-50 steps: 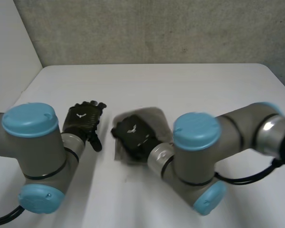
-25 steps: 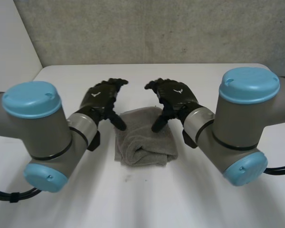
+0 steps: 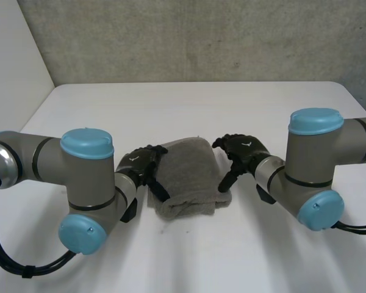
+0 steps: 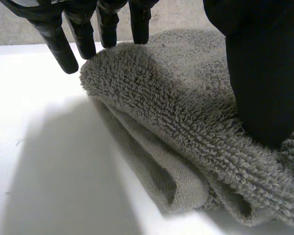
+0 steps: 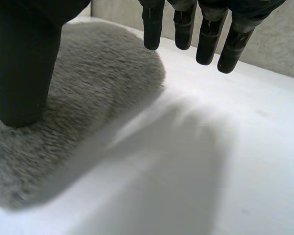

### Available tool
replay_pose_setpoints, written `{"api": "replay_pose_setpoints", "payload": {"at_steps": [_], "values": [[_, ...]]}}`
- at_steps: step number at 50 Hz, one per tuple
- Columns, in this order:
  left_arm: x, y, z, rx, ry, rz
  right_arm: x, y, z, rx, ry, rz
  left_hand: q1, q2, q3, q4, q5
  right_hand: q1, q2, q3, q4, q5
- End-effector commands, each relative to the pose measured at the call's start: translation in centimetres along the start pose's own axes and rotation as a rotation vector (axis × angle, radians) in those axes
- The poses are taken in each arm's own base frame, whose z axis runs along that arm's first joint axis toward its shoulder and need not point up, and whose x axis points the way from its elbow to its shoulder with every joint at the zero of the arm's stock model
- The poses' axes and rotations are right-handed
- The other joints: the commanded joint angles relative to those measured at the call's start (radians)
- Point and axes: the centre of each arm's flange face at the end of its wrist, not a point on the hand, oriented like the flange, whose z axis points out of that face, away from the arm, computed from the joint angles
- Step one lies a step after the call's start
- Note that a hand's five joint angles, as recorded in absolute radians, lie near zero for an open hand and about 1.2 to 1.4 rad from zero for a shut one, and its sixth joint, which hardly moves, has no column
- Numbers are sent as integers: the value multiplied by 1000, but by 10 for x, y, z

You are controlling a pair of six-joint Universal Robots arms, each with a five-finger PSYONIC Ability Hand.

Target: Fold the towel.

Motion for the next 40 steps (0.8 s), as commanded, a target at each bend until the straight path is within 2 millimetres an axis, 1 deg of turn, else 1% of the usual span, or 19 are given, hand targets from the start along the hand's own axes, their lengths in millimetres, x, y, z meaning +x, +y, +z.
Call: {"api": "replay_pose_setpoints", "payload": {"at_steps": [1, 2, 3, 5, 6, 8, 9, 11, 12, 13, 14, 15, 16, 17, 19, 20, 22, 27, 40], "values": [[0, -16, -6, 32, -6, 51, 12, -16, -8, 21, 58, -54, -4, 10, 7, 8, -31, -36, -51, -38, -58, -45], [2, -30, -13, 65, -7, 71, 15, -29, -15, 49, 79, -56, -4, 10, 7, 8, -31, -36, -51, -38, -58, -45], [2, -31, -13, 65, -7, 71, 15, -29, -15, 50, 79, -56, -4, 10, 7, 8, -31, -36, -51, -38, -58, -45], [7, -66, -35, 149, -3, 98, 20, -63, -33, 140, 117, -67, -4, 10, 7, 8, -31, -36, -51, -38, -58, -45], [7, -66, -35, 150, -3, 98, 20, -63, -33, 140, 117, -67, -4, 10, 7, 8, -31, -36, -51, -38, -58, -45], [6, -105, -59, 246, -11, 97, 26, -99, -56, 241, 162, -75, -4, 10, 7, 8, -31, -36, -51, -38, -58, -45], [6, -105, -59, 247, -11, 97, 26, -99, -56, 242, 162, -75, -4, 10, 7, 8, -31, -36, -51, -38, -58, -45], [-1, -141, -84, 334, -36, 77, 35, -127, -78, 326, 224, -79, -4, 10, 7, 8, -31, -36, -51, -38, -58, -45], [-1, -141, -84, 335, -36, 77, 35, -127, -78, 327, 224, -79, -4, 10, 7, 8, -31, -36, -51, -38, -58, -45], [-6, -157, -97, 367, -51, 69, 37, -138, -89, 360, 258, -81, -4, 10, 7, 8, -31, -36, -51, -38, -58, -45], [-6, -157, -98, 367, -52, 69, 38, -147, -99, 390, 286, -82, -4, 10, 7, 8, -31, -36, -51, -38, -58, -45], [-10, -168, -108, 379, -69, 63, 38, -147, -99, 390, 286, -82, -4, 10, 7, 8, -31, -36, -51, -38, -58, -45], [-13, -175, -117, 376, -83, 61, 39, -155, -108, 414, 311, -83, -4, 10, 7, 8, -31, -36, -51, -38, -58, -45], [-13, -175, -118, 376, -83, 61, 39, -155, -108, 414, 311, -83, -4, 10, 7, 8, -31, -36, -51, -38, -58, -45], [-16, -183, -134, 348, -102, 59, 38, -164, -124, 431, 339, -94, -4, 10, 7, 8, -31, -36, -51, -38, -58, -45], [-16, -183, -134, 348, -102, 59, 38, -164, -124, 431, 339, -94, -4, 10, 7, 8, -31, -36, -51, -38, -58, -45], [-15, -186, -148, 318, -108, 59, 35, -169, -134, 422, 338, -97, -4, 10, 7, 8, -31, -36, -51, -38, -58, -45], [-14, -184, -159, 298, -116, 66, 34, -165, -137, 386, 344, -113, -4, 10, 7, 8, -31, -36, -51, -38, -58, -45], [-19, -183, -161, 295, -127, 64, 28, -158, -136, 360, 322, -130, -4, 10, 7, 8, -31, -36, -51, -38, -58, -45]]}}
